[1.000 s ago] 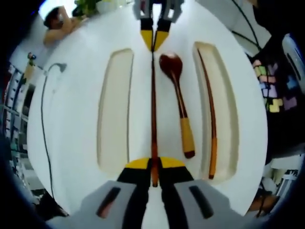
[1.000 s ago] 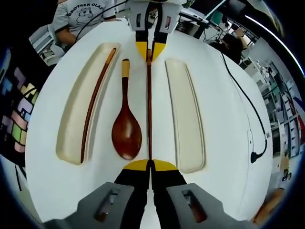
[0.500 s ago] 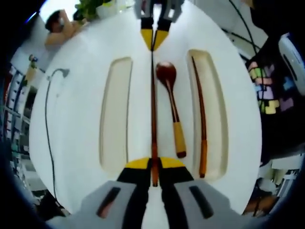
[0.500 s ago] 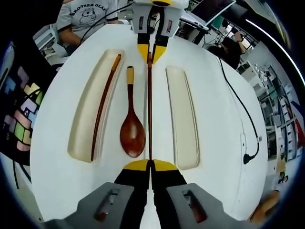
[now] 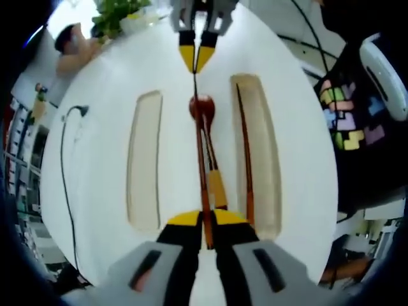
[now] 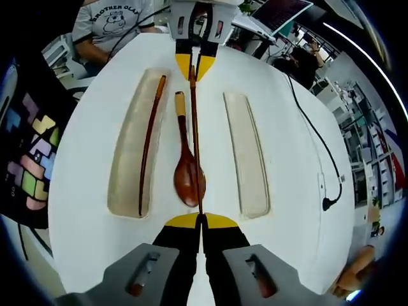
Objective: Arrange the utensils inside the cutlery case until each visible utensil rests in its matching compartment.
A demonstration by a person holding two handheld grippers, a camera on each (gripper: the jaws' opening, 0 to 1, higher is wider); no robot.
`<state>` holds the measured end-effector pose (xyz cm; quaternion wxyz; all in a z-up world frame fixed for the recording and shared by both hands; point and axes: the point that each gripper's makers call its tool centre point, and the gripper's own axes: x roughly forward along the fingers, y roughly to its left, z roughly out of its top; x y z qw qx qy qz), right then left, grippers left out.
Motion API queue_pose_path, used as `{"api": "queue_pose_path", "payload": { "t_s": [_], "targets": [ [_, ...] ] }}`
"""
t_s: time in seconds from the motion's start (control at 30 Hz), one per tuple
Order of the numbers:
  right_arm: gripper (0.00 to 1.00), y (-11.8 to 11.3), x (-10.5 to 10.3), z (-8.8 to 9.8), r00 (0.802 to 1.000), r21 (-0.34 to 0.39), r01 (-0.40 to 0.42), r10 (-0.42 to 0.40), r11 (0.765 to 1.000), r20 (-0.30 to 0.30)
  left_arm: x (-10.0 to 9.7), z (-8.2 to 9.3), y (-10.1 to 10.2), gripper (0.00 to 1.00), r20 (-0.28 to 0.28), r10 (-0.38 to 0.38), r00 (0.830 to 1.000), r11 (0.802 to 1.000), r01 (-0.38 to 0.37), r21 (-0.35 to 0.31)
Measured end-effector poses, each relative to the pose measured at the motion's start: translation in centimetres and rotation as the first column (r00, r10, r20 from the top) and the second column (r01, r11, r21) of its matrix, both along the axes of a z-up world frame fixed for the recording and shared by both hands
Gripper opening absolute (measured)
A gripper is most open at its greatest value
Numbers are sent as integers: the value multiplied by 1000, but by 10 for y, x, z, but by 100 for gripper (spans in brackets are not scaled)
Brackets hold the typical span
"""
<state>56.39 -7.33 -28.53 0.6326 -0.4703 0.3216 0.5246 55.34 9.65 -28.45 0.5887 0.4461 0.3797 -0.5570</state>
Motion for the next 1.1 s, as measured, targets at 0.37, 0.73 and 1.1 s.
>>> {"api": "queue_pose_path", "payload": {
  "t_s": [0.37, 0.73, 1.1],
  "targets": [
    [0, 2, -33, -2, 999, 27, 5, -4, 1000, -42, -23, 3, 3, 5, -40, 10, 999, 999, -11, -45],
    [0, 8, -54, -8, 997, -2, -4, 4, 1000, -80, -46, -3, 8, 5, -76, -11, 997, 999, 7, -44],
    [0, 9, -66, -18, 992, -12, 0, -2, 1000, -123, -57, -13, 8, 6, -95, -24, 995, 999, 21, -32]
  ]
}}
